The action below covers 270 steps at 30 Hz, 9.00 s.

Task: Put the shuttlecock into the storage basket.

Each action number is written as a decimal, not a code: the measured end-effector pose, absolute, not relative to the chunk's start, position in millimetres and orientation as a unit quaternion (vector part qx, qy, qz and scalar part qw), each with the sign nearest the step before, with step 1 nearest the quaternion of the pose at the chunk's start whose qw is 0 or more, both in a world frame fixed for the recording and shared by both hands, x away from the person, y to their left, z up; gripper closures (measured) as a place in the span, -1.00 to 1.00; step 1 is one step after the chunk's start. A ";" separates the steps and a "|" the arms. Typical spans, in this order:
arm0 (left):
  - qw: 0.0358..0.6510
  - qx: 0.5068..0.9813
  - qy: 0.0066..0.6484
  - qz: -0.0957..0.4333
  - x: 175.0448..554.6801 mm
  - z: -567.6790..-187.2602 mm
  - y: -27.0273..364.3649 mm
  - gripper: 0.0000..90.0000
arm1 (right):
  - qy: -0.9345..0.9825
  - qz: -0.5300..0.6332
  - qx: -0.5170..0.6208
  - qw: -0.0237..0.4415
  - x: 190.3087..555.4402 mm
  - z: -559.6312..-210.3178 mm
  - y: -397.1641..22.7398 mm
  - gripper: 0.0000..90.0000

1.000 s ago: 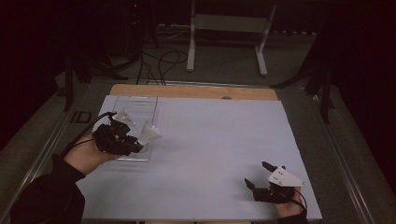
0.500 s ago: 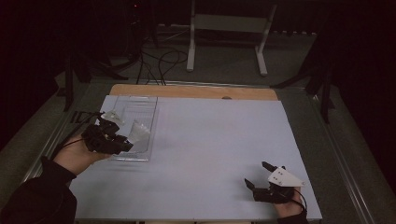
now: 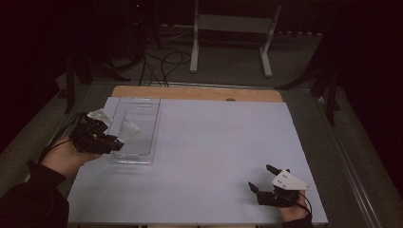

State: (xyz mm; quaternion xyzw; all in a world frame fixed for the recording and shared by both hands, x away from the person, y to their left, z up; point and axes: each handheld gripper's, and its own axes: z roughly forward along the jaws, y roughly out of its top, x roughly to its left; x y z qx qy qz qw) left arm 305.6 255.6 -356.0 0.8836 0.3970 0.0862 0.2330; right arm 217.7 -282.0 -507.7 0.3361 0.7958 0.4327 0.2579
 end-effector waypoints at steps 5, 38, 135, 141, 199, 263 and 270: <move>0.234 0.878 0.408 0.088 307.3 -357.3 265.6 0.46 | 0.796 0.432 0.337 0.258 217.7 -507.8 -282.0 -0.74; 0.243 0.863 0.435 0.079 330.9 -386.1 305.8 0.46 | 0.797 0.431 0.337 0.255 218.3 -508.7 -281.7 -0.73; 0.196 0.862 0.461 0.081 354.3 -402.4 276.8 -1.00 | 0.799 0.428 0.336 0.257 217.4 -507.7 -281.6 -0.73; 0.210 0.867 0.444 0.086 352.0 -396.3 268.1 -1.00 | 0.798 0.429 0.336 0.257 217.5 -507.7 -281.8 -0.73; 0.237 0.900 0.354 0.095 344.6 -381.8 194.3 -1.00 | 0.799 0.429 0.337 0.255 217.3 -507.8 -281.7 -0.73; 0.293 0.933 0.205 0.033 293.9 -415.6 91.4 -1.00 | 0.799 0.429 0.336 0.255 217.1 -507.4 -282.9 -0.73; 0.294 0.934 0.199 0.027 288.4 -425.1 88.2 -1.00 | 0.799 0.429 0.336 0.255 217.2 -507.4 -283.4 -0.73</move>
